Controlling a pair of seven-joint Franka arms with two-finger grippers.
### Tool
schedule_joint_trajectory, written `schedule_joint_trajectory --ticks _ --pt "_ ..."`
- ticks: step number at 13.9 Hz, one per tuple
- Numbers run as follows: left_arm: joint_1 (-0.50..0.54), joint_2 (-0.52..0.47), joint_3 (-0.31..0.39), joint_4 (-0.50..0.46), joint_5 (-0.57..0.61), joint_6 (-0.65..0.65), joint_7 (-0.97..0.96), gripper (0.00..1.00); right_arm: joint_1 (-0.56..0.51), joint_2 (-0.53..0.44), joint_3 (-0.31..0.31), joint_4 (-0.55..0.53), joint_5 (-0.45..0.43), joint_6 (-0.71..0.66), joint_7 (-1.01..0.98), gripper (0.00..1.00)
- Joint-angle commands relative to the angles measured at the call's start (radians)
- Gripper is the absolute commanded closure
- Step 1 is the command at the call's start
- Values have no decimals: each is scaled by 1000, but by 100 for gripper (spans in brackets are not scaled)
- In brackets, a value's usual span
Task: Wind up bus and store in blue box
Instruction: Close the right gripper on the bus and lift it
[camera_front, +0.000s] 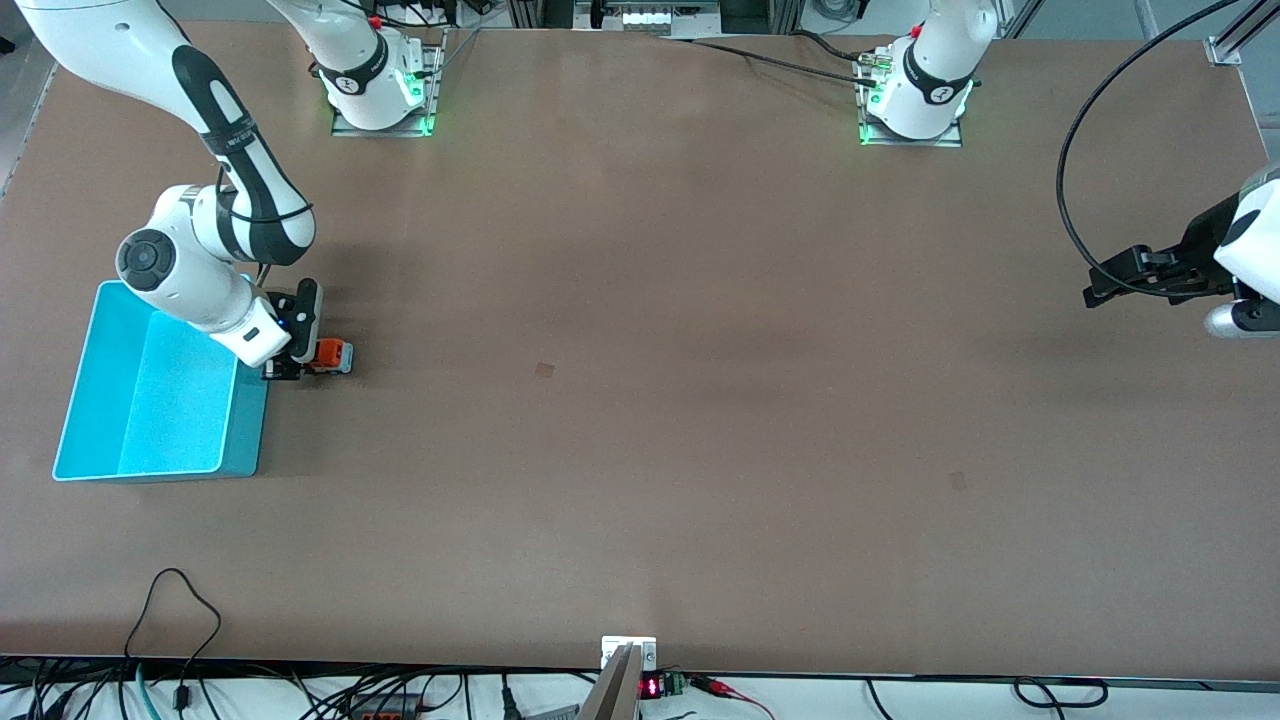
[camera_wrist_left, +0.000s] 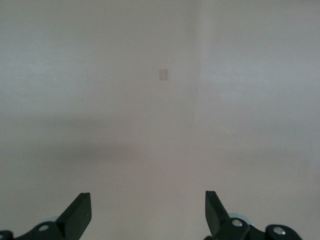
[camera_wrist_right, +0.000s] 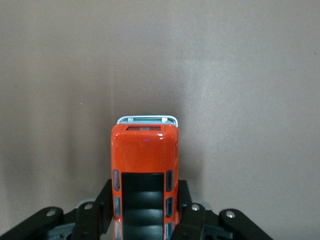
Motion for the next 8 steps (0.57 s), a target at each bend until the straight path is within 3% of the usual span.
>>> schedule_joint_trajectory --ticks 1,8 --pt "8 -9 -7 6 -8 -13 13 0 -11 -11 17 -2 0 -12 147 100" --pt "8 -9 -7 8 -8 -15 15 0 51 -112 216 91 4 -97 1074 100"
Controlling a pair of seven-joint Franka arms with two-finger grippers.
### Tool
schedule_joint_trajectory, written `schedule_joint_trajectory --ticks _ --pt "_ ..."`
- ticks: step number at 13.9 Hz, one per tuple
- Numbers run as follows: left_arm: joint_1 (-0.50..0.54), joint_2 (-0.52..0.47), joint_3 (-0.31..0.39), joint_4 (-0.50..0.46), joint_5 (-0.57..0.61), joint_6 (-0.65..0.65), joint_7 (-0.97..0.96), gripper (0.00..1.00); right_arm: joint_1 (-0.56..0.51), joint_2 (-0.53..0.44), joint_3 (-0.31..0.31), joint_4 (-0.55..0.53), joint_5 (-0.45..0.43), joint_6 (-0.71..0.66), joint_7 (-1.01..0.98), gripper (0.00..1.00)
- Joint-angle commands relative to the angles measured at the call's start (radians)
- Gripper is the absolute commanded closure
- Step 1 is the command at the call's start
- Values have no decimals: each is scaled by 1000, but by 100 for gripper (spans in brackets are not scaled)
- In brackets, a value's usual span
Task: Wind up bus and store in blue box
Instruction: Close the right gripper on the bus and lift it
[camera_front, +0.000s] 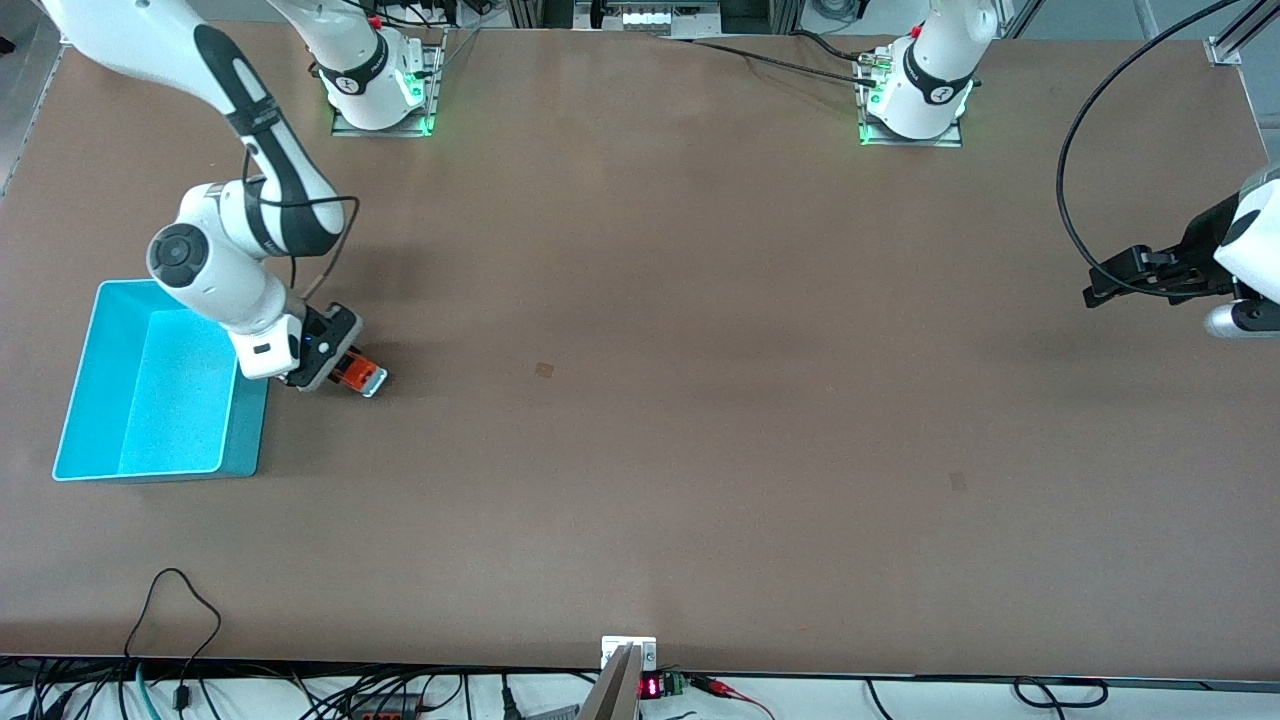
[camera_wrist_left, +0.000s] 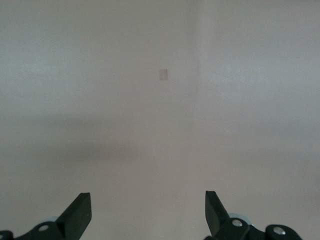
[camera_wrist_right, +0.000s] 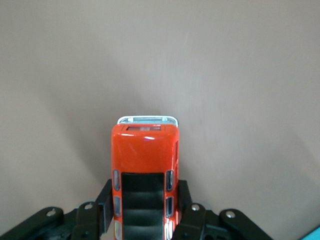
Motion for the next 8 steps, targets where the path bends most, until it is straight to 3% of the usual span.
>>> schedule_joint_trajectory --ticks 1,5,8 --pt "8 -9 -7 8 -8 -13 15 0 34 -63 36 58 2 -105 310 100" --pt "8 -9 -7 8 -8 -12 17 0 19 -140 10 128 -6 -333 506 100" --pt "7 -9 -7 8 -8 -9 17 0 19 -139 -103 208 -3 -456 585 99"
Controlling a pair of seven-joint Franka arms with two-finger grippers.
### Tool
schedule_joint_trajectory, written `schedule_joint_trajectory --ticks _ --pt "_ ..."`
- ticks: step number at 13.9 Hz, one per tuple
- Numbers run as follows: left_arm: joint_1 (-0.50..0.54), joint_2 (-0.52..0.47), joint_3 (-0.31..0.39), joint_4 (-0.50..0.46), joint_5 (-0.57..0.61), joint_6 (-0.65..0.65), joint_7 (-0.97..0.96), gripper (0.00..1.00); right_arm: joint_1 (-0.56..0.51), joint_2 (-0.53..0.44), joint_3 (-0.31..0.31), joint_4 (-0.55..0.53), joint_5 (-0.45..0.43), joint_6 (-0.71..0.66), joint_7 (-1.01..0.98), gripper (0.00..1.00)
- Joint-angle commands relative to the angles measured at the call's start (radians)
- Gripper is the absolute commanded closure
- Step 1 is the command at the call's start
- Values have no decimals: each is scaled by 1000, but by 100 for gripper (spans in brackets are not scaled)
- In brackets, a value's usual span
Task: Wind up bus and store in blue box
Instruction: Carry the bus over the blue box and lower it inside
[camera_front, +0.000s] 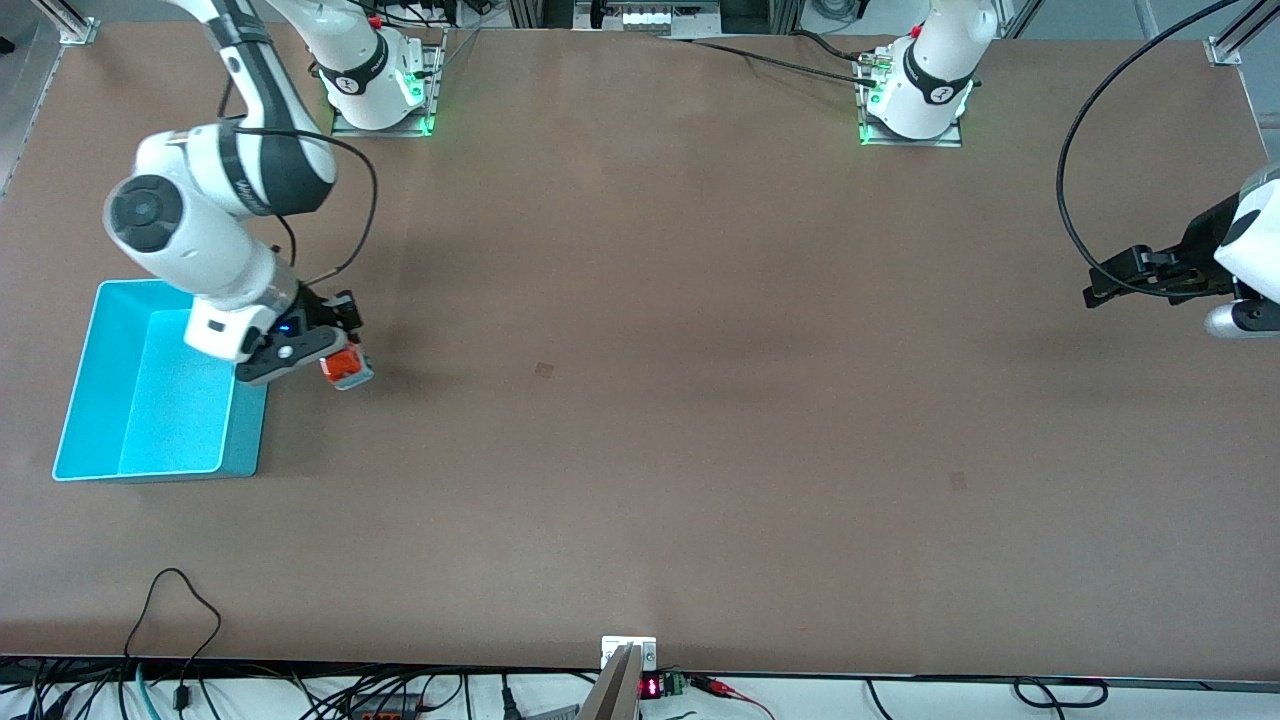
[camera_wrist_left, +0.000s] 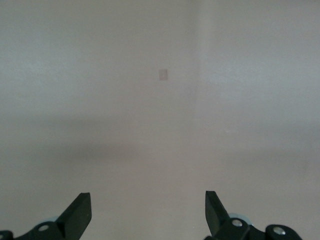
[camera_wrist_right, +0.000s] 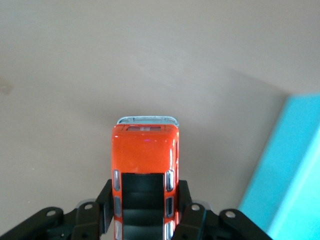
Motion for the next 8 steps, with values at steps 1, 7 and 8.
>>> schedule_joint_trajectory --ticks 1,7,8 --pt "7 -9 -7 7 -8 -7 17 0 -8 7 -100 64 -2 -88 36 99" --pt "7 -11 -11 9 -9 -13 17 0 -17 120 -311 85 -10 16 -195 99" --pt "7 -11 -13 9 -9 -13 17 0 -17 153 -340 90 -7 58 -247 99"
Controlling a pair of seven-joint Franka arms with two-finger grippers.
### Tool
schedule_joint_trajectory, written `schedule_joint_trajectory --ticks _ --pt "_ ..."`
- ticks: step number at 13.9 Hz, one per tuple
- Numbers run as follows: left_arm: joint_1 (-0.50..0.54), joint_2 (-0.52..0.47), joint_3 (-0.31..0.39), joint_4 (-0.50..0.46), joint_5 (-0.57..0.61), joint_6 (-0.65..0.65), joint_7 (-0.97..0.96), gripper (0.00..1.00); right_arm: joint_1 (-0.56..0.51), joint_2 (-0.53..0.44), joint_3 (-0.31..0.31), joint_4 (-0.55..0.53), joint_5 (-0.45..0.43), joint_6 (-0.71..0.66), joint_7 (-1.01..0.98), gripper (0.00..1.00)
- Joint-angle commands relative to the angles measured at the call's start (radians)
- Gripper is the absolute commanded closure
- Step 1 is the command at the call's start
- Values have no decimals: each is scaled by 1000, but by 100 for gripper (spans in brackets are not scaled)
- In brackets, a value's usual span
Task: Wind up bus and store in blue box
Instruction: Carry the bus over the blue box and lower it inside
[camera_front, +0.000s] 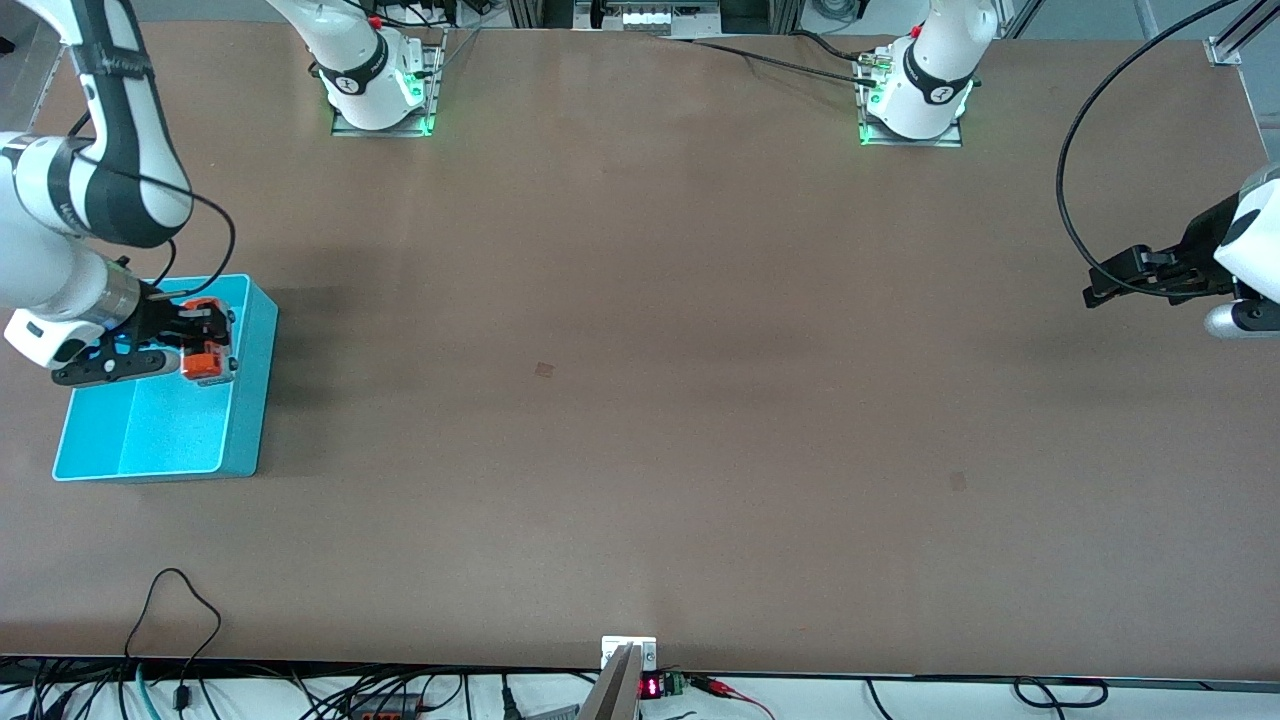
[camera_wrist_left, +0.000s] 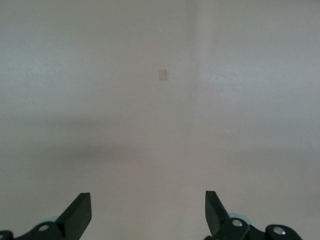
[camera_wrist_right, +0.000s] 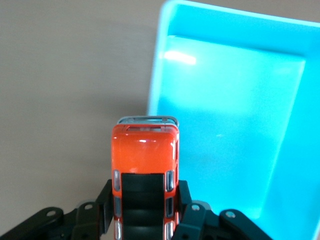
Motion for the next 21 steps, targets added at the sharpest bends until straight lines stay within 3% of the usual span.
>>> schedule_joint_trajectory --ticks 1,7,17,18,21 --pt "7 -11 -11 6 -9 -14 16 0 -7 112 -67 52 4 103 -145 99" --pt "0 -15 -14 8 -9 -18 16 0 -65 223 -75 59 8 218 -173 99" --pt "0 -15 -12 6 -8 -17 16 0 -88 245 -80 7 46 142 -112 95" --pt "0 -14 -12 8 -9 -15 16 0 -90 246 -80 6 44 142 -112 87" --pt "1 -12 -11 8 -8 -7 16 0 -88 249 -80 7 44 143 -112 17"
